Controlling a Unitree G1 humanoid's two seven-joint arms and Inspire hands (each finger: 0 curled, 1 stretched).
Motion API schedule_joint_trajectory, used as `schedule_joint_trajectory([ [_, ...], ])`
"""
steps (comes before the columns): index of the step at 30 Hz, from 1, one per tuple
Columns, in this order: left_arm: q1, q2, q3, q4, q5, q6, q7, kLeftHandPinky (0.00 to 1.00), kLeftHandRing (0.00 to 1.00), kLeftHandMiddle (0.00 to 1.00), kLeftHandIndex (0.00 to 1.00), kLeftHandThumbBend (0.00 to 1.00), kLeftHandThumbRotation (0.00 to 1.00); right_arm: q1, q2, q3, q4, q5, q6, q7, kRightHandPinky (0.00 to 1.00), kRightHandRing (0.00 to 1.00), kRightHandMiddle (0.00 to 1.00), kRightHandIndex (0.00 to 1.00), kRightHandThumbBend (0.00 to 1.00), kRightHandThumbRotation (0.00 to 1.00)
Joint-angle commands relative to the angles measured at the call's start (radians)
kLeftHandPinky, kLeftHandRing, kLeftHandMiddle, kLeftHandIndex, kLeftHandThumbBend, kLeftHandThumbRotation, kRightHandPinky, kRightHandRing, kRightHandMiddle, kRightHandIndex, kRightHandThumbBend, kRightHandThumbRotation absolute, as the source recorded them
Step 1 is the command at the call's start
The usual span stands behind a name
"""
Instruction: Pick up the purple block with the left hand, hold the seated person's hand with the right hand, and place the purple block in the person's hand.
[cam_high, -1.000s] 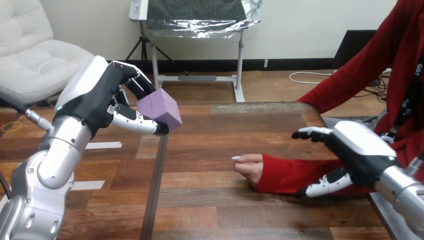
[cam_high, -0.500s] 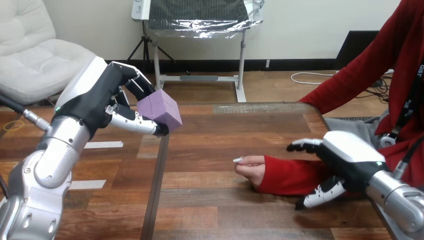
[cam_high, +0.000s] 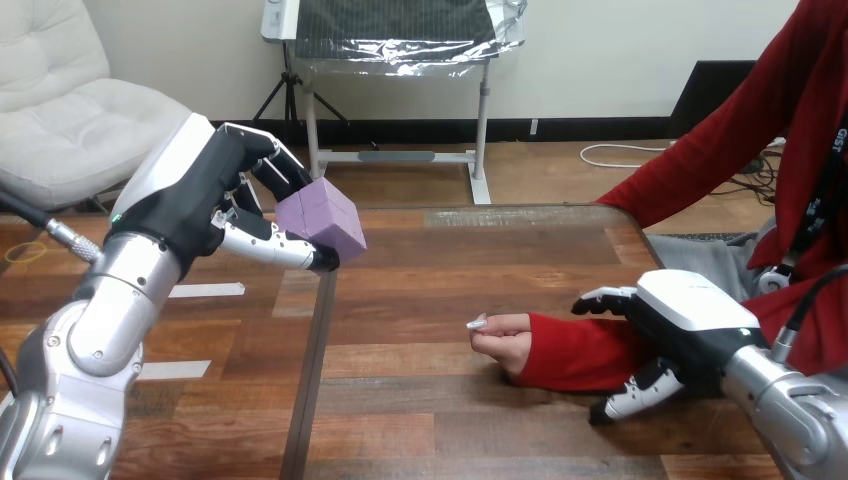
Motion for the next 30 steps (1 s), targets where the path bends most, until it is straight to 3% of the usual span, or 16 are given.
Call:
schedule_joint_trajectory([
  [1,-0.030,-0.002,0.027,-0.044,-0.005,-0.009,0.001,0.19,0.26,0.33,0.41,0.77,0.00,-0.106,0.037,0.034,0.045,-0.016,-0.013,-0.055,0.73,0.77,0.79,0.78,1.00,0.23],
  [17,-0.030,-0.008,0.033,-0.037,-0.008,-0.009,-0.001,0.16,0.23,0.31,0.41,0.78,0.00,-0.155,0.078,0.104,0.162,-0.030,-0.005,-0.100,0.59,0.66,0.69,0.71,0.98,0.26],
  [30,-0.029,-0.008,0.033,-0.030,-0.010,-0.010,-0.002,0.17,0.25,0.33,0.41,0.78,0.00,-0.181,0.089,0.126,0.224,-0.022,-0.002,-0.099,0.52,0.60,0.64,0.64,0.81,0.29],
])
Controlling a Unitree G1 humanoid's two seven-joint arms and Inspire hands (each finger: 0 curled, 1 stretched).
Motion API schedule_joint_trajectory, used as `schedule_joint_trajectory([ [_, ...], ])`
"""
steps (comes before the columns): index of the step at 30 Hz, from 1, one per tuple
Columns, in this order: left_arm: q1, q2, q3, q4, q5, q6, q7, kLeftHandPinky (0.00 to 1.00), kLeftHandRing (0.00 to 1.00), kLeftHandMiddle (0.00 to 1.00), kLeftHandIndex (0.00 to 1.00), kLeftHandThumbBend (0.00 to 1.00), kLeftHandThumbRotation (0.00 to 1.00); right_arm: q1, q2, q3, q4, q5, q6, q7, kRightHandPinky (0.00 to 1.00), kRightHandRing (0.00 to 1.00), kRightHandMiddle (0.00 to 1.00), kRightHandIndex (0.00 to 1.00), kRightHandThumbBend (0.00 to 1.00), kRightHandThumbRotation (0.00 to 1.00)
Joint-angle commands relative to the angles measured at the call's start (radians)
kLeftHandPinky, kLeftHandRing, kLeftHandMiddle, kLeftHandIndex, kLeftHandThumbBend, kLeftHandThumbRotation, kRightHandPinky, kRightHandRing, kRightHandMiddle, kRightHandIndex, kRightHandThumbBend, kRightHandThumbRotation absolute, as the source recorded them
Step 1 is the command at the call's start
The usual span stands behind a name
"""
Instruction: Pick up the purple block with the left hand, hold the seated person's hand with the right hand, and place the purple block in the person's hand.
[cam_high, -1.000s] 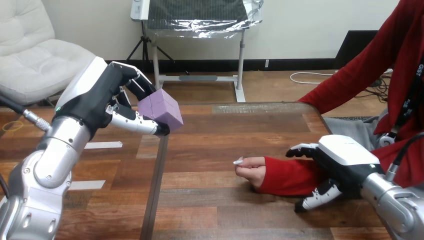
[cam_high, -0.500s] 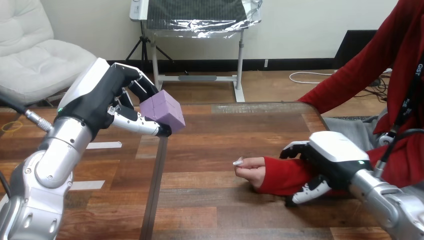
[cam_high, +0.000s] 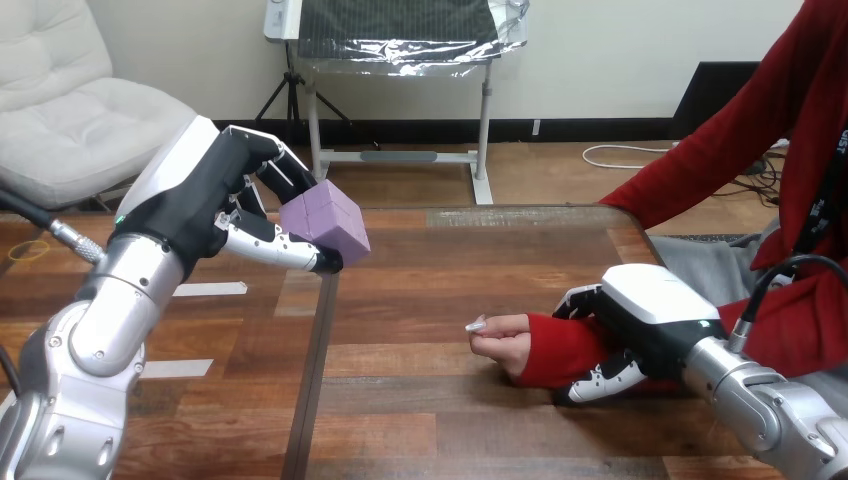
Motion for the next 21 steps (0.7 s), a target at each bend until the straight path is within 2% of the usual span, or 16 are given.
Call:
schedule_joint_trajectory([
  [1,-0.029,-0.001,0.031,-0.028,-0.007,-0.011,0.007,0.17,0.25,0.33,0.41,0.78,0.00,-0.059,0.016,0.017,0.043,0.002,0.004,-0.009,0.51,0.59,0.63,0.63,0.80,0.29],
  [7,-0.030,-0.001,0.030,-0.025,-0.007,-0.007,0.004,0.19,0.26,0.34,0.41,0.77,0.00,-0.072,0.019,0.007,0.066,0.032,-0.005,0.040,0.44,0.51,0.56,0.57,0.71,0.28],
  [11,-0.031,-0.002,0.030,-0.020,-0.009,-0.013,0.005,0.17,0.24,0.32,0.41,0.77,0.00,-0.078,0.021,0.008,0.074,0.042,0.004,0.054,0.37,0.42,0.48,0.51,0.68,0.25],
  [21,-0.034,-0.005,0.031,-0.016,-0.017,-0.006,0.002,0.16,0.22,0.31,0.41,0.76,0.00,-0.087,0.022,0.010,0.089,0.048,0.009,0.060,0.29,0.33,0.39,0.41,0.67,0.24],
])
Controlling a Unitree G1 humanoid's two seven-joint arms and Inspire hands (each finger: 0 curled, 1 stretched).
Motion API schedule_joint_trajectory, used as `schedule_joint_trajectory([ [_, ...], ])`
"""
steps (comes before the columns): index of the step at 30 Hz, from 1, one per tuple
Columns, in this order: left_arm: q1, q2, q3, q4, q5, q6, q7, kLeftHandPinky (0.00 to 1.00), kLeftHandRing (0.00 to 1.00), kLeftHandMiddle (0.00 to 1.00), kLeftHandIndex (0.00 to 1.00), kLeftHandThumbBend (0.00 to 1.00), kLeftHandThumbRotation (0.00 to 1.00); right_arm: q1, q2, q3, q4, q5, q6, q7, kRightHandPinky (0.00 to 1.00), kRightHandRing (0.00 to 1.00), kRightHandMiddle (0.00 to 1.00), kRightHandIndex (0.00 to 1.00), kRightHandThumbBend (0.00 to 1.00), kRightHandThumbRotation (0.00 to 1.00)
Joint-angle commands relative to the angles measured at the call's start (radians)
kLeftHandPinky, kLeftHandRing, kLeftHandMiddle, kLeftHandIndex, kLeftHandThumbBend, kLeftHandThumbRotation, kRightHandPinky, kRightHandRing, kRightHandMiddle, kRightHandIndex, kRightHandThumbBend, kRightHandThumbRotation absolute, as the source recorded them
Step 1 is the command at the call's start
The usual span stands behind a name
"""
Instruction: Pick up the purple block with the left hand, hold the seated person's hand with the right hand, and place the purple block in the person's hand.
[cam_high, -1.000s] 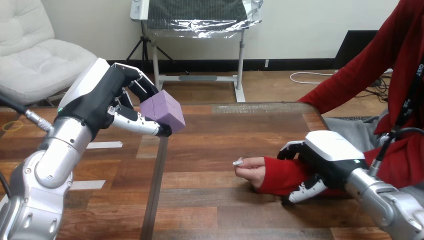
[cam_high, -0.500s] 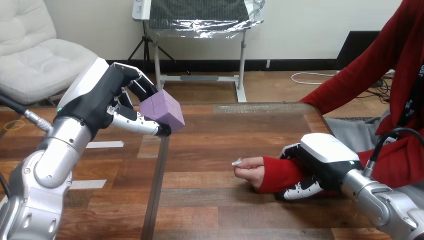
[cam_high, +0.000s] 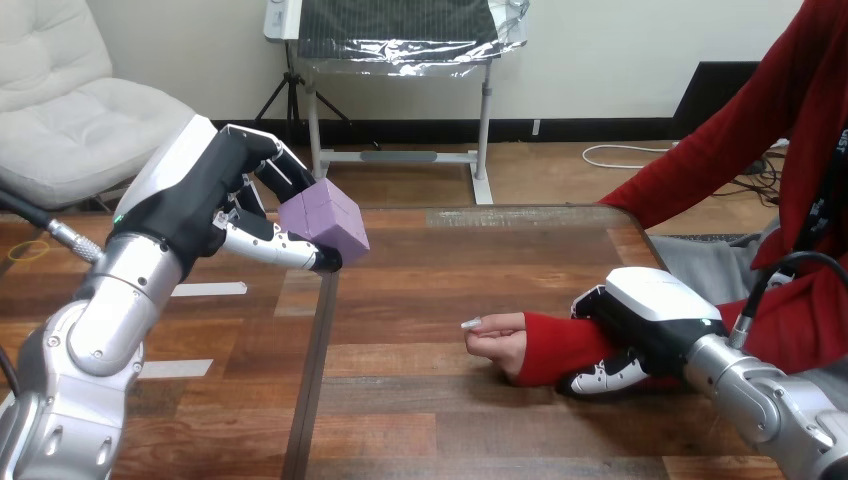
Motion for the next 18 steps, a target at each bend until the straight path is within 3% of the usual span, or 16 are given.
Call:
schedule_joint_trajectory([
  [1,-0.034,-0.004,0.026,-0.016,-0.007,-0.006,0.004,0.16,0.23,0.31,0.41,0.76,0.00,-0.050,0.010,0.009,0.027,0.012,0.009,0.010,0.28,0.33,0.38,0.41,0.67,0.24],
  [10,-0.035,-0.002,0.024,-0.011,-0.005,-0.011,0.010,0.17,0.24,0.32,0.41,0.76,0.00,-0.053,0.010,0.005,0.039,0.017,-0.004,0.000,0.24,0.28,0.33,0.34,0.68,0.23],
  [18,-0.041,-0.003,0.024,0.008,-0.004,-0.030,0.020,0.17,0.23,0.31,0.41,0.77,0.00,-0.052,0.008,-0.010,0.025,0.038,-0.001,0.021,0.21,0.25,0.30,0.31,0.69,0.25],
])
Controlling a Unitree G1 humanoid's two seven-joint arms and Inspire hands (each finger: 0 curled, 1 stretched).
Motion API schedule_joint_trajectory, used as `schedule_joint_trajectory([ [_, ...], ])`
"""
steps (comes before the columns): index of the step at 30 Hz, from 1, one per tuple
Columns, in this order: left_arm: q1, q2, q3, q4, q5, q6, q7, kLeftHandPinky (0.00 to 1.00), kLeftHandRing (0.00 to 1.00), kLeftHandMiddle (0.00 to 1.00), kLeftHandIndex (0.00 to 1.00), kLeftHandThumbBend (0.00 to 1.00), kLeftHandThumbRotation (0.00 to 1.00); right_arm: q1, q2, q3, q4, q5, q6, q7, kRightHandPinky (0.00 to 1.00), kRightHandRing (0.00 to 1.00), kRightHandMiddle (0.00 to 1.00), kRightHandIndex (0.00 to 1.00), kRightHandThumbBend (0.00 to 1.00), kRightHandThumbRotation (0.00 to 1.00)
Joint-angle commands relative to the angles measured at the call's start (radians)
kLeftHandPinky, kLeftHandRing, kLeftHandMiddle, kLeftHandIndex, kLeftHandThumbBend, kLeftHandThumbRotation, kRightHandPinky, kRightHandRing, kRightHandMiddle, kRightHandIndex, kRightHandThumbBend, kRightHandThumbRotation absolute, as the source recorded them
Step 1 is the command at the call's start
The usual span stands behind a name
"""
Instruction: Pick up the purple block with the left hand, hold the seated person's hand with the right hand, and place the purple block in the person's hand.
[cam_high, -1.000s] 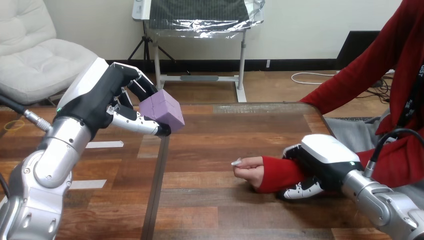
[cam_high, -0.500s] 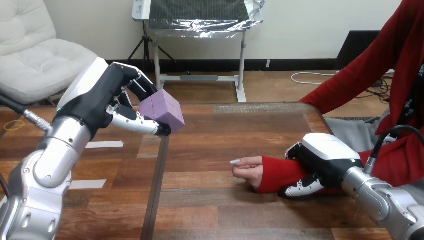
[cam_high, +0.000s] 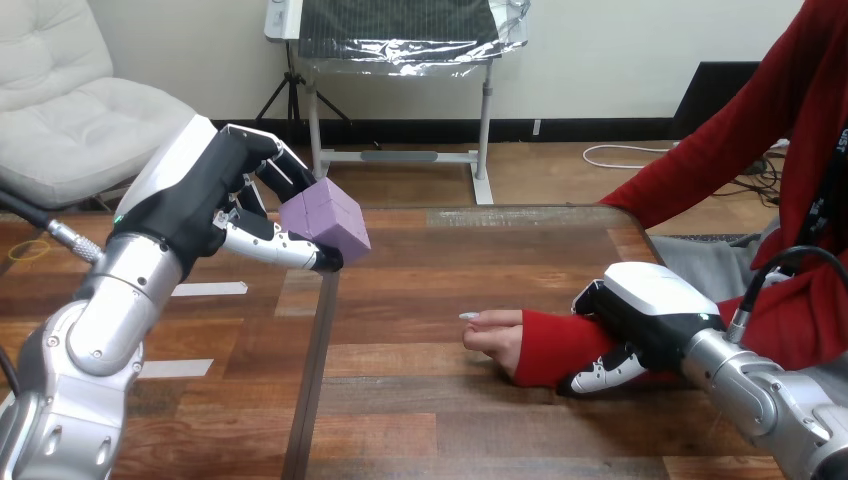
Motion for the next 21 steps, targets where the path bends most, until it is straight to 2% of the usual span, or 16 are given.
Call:
schedule_joint_trajectory([
  [1,-0.044,-0.004,0.023,0.015,0.001,-0.031,0.022,0.17,0.23,0.31,0.41,0.77,0.00,-0.034,0.000,-0.012,0.006,0.035,-0.001,0.018,0.20,0.24,0.30,0.31,0.69,0.25],
  [15,-0.092,-0.030,0.014,0.147,-0.004,-0.089,0.065,0.23,0.29,0.35,0.41,0.75,0.00,-0.027,-0.013,-0.036,-0.051,0.081,0.007,0.052,0.21,0.25,0.29,0.30,0.70,0.26],
  [21,-0.120,-0.052,0.014,0.223,-0.015,-0.120,0.090,0.23,0.29,0.35,0.41,0.73,0.00,-0.021,-0.021,-0.048,-0.076,0.102,-0.011,0.050,0.22,0.25,0.29,0.29,0.70,0.27],
])
